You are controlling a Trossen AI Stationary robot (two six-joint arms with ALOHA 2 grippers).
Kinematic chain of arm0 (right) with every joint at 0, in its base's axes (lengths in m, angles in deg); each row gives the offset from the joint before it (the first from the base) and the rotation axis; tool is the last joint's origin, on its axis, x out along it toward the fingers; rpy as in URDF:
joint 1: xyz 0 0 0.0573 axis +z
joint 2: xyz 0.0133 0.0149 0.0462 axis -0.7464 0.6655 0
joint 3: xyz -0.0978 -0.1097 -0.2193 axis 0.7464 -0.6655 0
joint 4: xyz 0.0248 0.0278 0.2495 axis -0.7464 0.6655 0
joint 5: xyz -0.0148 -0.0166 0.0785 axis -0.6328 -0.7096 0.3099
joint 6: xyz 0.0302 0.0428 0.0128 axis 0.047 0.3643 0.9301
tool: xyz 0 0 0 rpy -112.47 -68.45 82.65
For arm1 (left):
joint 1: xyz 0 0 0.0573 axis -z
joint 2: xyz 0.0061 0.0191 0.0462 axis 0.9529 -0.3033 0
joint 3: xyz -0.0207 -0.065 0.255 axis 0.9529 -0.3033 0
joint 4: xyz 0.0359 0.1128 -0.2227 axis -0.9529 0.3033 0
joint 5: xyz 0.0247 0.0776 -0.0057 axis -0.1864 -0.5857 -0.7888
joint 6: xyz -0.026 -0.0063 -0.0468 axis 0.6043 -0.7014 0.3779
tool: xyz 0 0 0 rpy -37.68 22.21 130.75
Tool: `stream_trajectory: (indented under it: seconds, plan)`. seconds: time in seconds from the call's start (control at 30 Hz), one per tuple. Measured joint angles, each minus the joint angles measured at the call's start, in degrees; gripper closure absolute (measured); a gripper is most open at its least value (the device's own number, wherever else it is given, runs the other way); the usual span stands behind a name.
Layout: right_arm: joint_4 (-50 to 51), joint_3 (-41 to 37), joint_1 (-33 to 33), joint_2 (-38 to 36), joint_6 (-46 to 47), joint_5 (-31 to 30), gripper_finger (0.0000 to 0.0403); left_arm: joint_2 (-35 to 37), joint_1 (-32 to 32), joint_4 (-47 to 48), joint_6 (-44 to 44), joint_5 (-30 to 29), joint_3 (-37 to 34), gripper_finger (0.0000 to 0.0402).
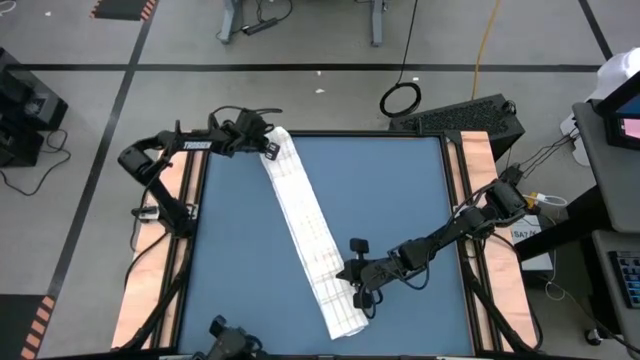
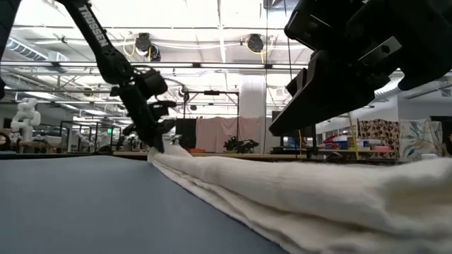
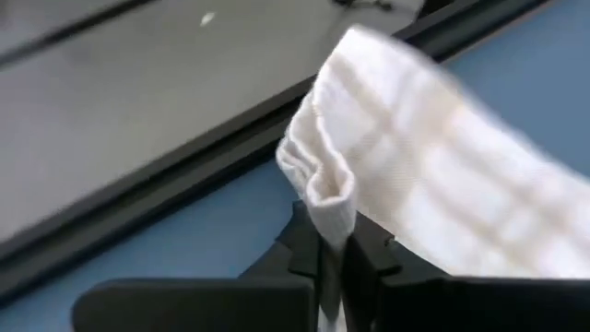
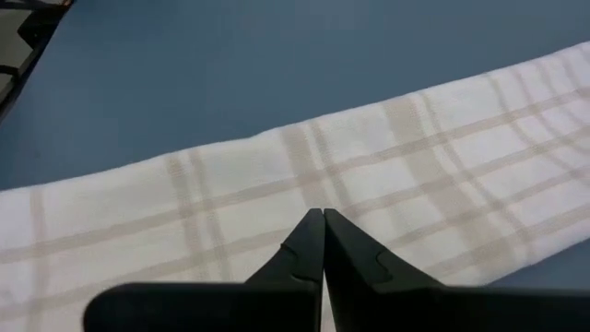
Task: Roll towel into tight, uniform cylinder
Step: Roll the white towel
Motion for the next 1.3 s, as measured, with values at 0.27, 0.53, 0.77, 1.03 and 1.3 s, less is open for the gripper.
stream_trajectory:
  seconds: [0.27,0.53,0.77,1.03,1.3]
  plan:
    - [0.5,0.0,-0.7,0.0,-1.1,0.0,0.0403,6.5,4.4,-2.8,-7.7,-0.4,2.9,0.0387]
    - [0.5,0.0,-1.5,0.0,-1.5,0.0,0.0403,5.2,3.2,-4.4,-18.5,0.2,10.8,0.0387]
    - [0.5,0.0,-1.6,0.0,-1.9,0.0,0.0403,-2.1,0.6,-12.8,-23.1,8.6,15.2,0.0387]
    - [1.0,0.0,-1.9,0.0,-2.2,0.0,0.0403,-9.3,0.9,-16.4,-28.8,12.4,23.6,0.0387]
    - [0.8,0.0,-3.6,0.2,-3.2,-0.2,0.0403,-15.7,0.2,-16.3,-30.4,13.6,33.0,0.0387]
